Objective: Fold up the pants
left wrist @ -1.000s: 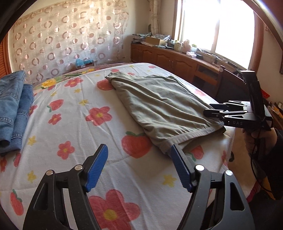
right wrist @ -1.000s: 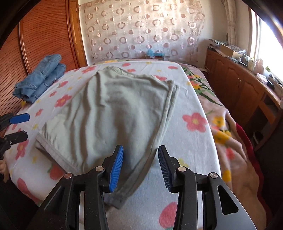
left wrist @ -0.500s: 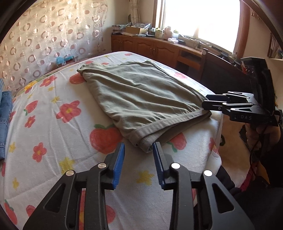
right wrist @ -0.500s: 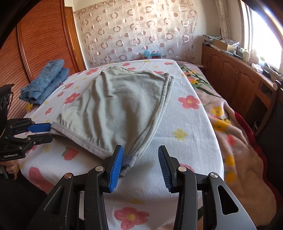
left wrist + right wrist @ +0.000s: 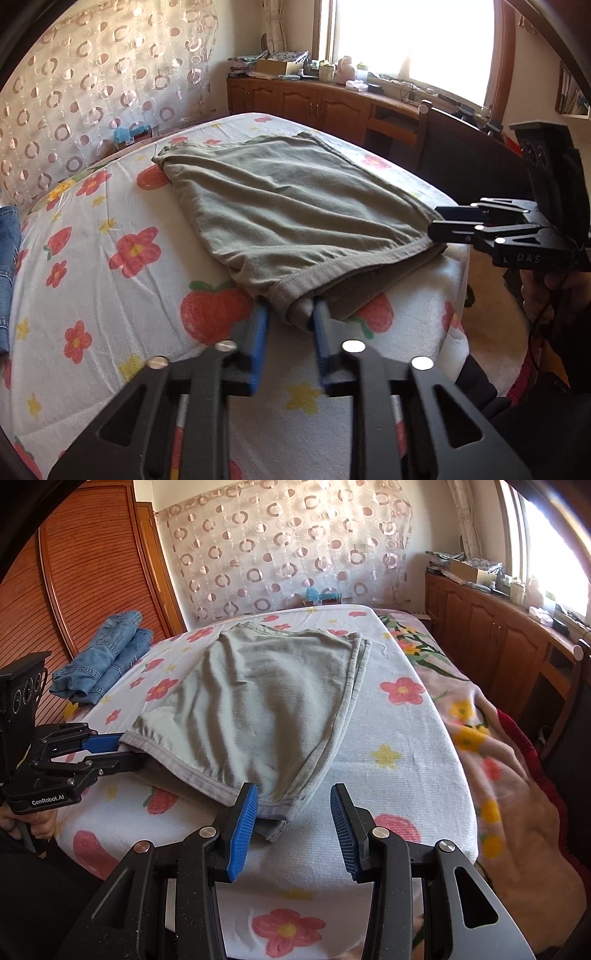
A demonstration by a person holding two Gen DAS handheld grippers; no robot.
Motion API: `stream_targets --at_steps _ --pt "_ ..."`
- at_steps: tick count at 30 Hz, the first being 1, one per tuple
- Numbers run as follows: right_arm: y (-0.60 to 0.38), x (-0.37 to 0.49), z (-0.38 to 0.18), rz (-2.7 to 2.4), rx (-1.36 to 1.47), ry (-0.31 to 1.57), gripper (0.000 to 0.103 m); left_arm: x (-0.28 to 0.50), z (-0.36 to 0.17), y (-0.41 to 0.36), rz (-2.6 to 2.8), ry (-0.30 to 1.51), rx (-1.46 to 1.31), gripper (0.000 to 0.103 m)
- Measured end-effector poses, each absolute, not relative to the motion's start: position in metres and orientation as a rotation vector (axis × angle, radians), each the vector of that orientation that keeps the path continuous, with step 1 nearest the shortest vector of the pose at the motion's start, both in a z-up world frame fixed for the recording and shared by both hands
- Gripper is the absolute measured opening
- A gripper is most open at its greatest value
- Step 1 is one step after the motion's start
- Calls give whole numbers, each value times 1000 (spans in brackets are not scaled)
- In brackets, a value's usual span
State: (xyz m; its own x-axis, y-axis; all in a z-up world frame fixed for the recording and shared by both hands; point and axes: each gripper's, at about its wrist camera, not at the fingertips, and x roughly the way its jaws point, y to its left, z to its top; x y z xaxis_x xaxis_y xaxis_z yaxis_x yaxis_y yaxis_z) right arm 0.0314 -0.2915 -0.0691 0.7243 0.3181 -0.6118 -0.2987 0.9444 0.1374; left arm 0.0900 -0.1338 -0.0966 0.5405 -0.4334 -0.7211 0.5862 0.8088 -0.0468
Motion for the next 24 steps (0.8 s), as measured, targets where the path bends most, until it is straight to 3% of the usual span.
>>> stream_targets --at_steps 2,8,16,24 --pt "-291 32 -70 344 33 682 43 87 -93 -131 -615 772 194 14" --pt "-289 29 -68 356 44 671 41 84 -95 -126 -612 784 172 14" --pt "-283 25 -71 388 48 663 14 87 -104 -127 -588 819 191 14" --pt "-282 26 -72 367 34 678 13 88 -105 -128 -578 826 193 16"
